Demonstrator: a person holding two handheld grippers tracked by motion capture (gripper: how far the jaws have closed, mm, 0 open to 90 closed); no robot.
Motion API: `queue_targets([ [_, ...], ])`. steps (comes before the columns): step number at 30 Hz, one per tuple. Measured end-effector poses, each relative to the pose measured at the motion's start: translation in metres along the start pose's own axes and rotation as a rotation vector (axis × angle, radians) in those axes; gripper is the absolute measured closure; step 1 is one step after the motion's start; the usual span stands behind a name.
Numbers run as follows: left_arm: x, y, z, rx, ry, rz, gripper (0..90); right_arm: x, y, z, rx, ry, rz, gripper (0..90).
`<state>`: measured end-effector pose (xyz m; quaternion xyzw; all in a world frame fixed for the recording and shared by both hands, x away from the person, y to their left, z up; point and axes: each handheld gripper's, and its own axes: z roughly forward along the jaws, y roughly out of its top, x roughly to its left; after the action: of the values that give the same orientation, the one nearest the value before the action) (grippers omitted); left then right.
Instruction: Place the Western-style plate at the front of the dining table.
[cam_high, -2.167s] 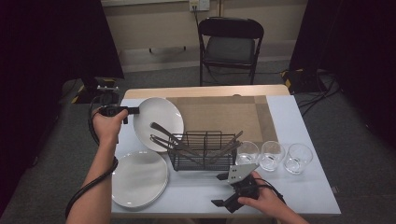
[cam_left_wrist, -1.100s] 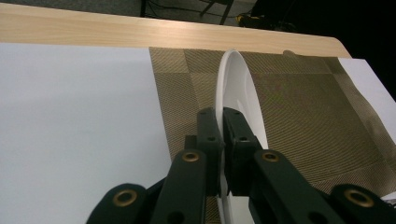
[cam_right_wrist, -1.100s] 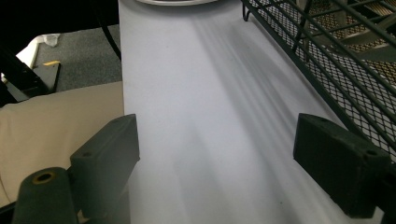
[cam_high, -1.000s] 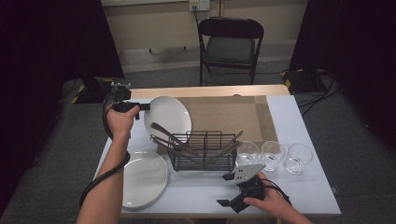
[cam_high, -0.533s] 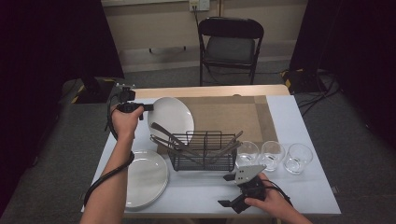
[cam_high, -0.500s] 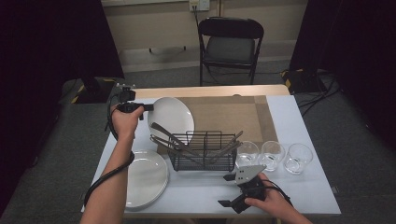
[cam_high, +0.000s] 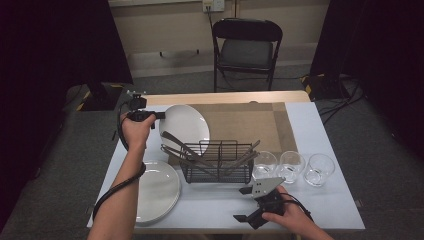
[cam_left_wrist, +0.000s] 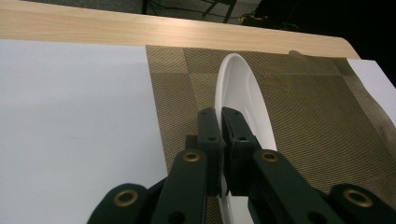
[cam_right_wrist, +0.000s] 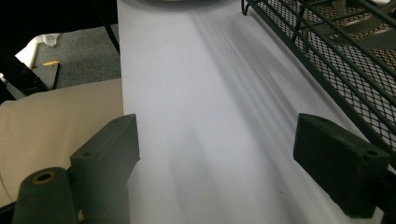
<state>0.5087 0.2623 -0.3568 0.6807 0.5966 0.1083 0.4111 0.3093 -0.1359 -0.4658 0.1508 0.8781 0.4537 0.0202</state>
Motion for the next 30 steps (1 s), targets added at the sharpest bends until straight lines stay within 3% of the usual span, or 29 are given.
queue_targets([
  [30, 0.012, -0.013, 0.009, -0.005, 0.039, -0.033, 86.6, 0.001, -0.002, 0.004, 0.002, 0.013, 0.001, 13.5],
])
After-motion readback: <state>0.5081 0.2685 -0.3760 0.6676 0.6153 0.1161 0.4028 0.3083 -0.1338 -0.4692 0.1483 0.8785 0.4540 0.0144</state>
